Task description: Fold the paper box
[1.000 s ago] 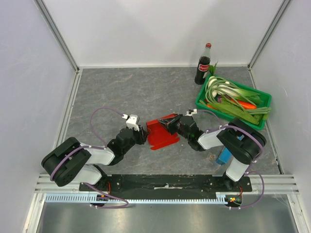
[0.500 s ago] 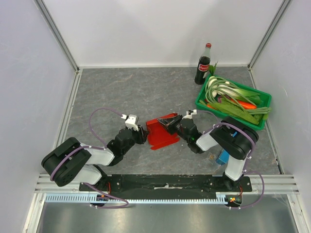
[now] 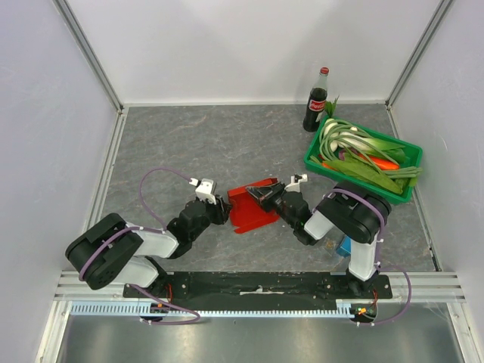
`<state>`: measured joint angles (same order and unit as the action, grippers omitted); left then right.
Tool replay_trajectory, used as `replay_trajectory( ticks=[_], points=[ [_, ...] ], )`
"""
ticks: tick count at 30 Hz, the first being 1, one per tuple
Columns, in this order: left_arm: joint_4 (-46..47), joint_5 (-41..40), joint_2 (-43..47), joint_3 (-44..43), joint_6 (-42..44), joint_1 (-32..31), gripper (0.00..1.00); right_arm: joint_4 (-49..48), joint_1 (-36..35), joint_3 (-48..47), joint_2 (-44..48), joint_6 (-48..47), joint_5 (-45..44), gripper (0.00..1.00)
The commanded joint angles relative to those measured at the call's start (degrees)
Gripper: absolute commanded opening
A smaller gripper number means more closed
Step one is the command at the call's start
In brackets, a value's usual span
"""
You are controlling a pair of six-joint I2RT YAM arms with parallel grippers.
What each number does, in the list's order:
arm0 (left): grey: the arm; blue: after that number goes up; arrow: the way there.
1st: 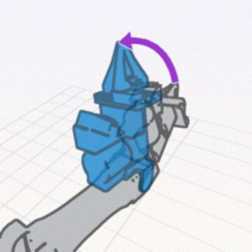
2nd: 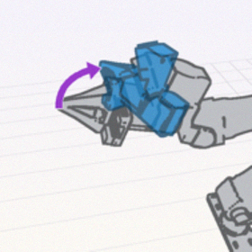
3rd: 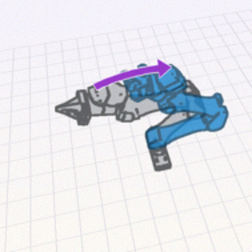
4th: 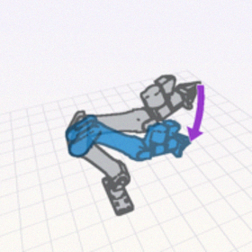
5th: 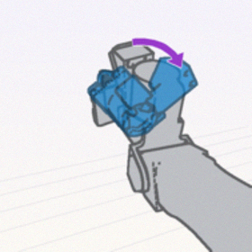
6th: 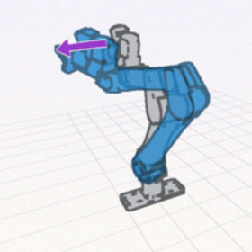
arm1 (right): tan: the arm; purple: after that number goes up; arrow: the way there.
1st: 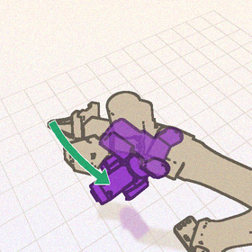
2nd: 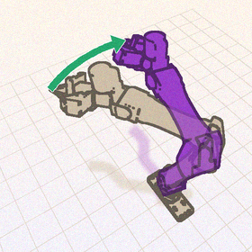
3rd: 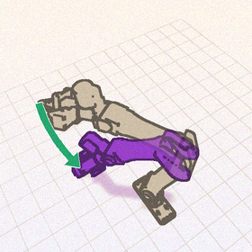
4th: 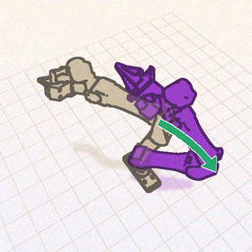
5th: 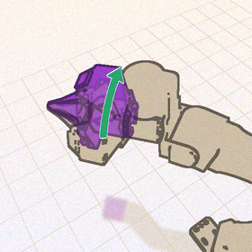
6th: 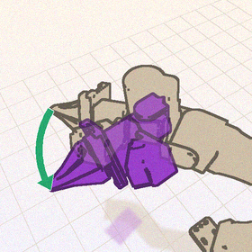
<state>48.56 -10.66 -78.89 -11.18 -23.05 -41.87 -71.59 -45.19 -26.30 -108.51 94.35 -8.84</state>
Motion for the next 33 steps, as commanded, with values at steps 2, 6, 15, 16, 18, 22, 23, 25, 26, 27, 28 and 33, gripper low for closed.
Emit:
replay_trajectory(
  ticks=[2, 6, 15, 16, 18, 22, 23, 25, 26, 27, 28, 33],
  points=[
    [7.3, -2.3, -1.3, -0.6, 2.5, -0.3, 0.44, 4.2, -1.3, 4.2, -6.3, -6.1, -1.8, 0.00],
    [8.0, -3.2, -1.6, -0.7, 3.0, -0.6, 0.44, 0.6, -1.5, 5.1, -9.2, -5.8, -1.9, 0.00],
    [10.2, -6.0, -2.1, 0.1, 3.4, -1.9, 0.46, 1.6, -1.9, 4.6, -10.6, -8.2, -2.8, 0.00],
    [10.2, -6.8, -2.1, 0.2, 3.5, -2.2, 0.47, 0.7, -1.9, 4.7, -11.4, -8.2, -2.6, 0.00],
    [10.3, -8.9, -2.1, 0.2, 4.0, -2.7, 0.47, 0.1, -1.9, 4.8, -12.0, -7.8, -2.2, 0.00],
    [12.0, -13.7, -4.5, -0.7, 4.5, -3.9, 0.49, -0.2, -2.0, 4.5, -12.4, -6.5, -1.8, 0.00],
    [12.0, -14.7, -4.8, -0.9, 4.7, -4.4, 0.50, -0.3, -2.0, 4.3, -12.4, -6.4, -1.7, 0.00],
    [12.2, -18.5, -5.9, -1.8, 5.0, -5.5, 0.50, 0.0, -2.0, 4.2, -12.0, -5.9, -1.6, 0.00],
    [12.3, -19.8, -6.3, -2.2, 5.7, -5.9, 0.50, 0.2, -2.1, 3.8, -11.8, -5.8, -1.5, 0.00],
    [12.4, -21.9, -6.7, -2.4, 6.3, -6.3, 0.49, 0.4, -2.1, 3.8, -11.6, -5.7, -1.4, 0.00],
    [13.1, -22.4, -7.2, -3.1, 7.1, -6.7, 0.49, 0.7, -2.1, 3.6, -11.5, -5.4, -1.3, 0.00],
    [18.1, -25.3, -11.4, -3.9, 10.3, -7.3, 0.45, 0.8, -2.0, 3.4, -11.4, -3.9, -0.5, 0.00]
  ],
)
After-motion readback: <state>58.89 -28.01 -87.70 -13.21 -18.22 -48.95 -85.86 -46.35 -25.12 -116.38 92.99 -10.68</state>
